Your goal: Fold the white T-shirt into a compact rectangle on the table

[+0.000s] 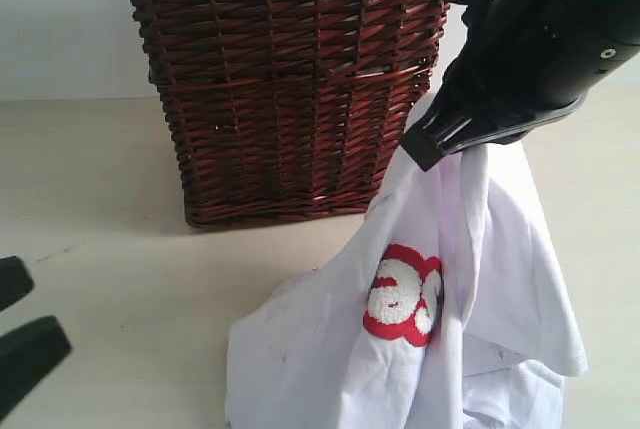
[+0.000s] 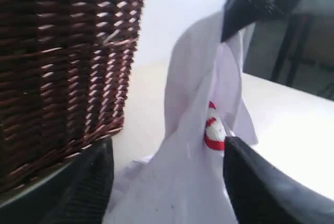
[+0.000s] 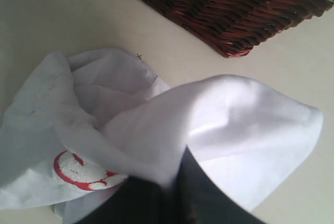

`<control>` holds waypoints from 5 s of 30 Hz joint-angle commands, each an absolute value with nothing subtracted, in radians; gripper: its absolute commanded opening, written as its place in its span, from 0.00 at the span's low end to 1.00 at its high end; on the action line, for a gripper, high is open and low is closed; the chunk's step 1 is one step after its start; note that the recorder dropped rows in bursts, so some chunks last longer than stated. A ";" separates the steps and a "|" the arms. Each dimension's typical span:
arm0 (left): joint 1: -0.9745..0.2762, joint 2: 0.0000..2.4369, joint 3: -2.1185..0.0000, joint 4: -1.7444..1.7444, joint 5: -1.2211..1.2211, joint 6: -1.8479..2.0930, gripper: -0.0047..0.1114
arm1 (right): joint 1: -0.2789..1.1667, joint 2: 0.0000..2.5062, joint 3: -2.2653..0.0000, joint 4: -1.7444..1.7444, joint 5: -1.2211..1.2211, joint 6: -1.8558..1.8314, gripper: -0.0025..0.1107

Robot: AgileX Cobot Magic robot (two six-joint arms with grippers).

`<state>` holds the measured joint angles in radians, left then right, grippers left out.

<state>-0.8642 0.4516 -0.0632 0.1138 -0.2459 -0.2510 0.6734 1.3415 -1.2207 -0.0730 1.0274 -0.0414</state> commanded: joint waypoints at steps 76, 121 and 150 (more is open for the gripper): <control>-0.839 0.916 -1.231 0.960 0.908 -0.266 0.04 | 0.674 1.061 -1.378 -0.465 1.221 0.140 0.02; -0.837 0.536 -1.455 0.293 1.221 -0.015 0.04 | 0.674 0.740 -1.385 0.184 1.221 -0.282 0.02; -0.760 1.256 -1.073 0.849 1.045 -0.177 0.04 | 0.674 1.271 -1.155 -0.666 1.221 0.178 0.02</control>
<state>-0.8224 1.2395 -1.1192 0.6517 0.9879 -0.1232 0.6925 1.2445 -1.1783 -0.3554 1.0869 0.1318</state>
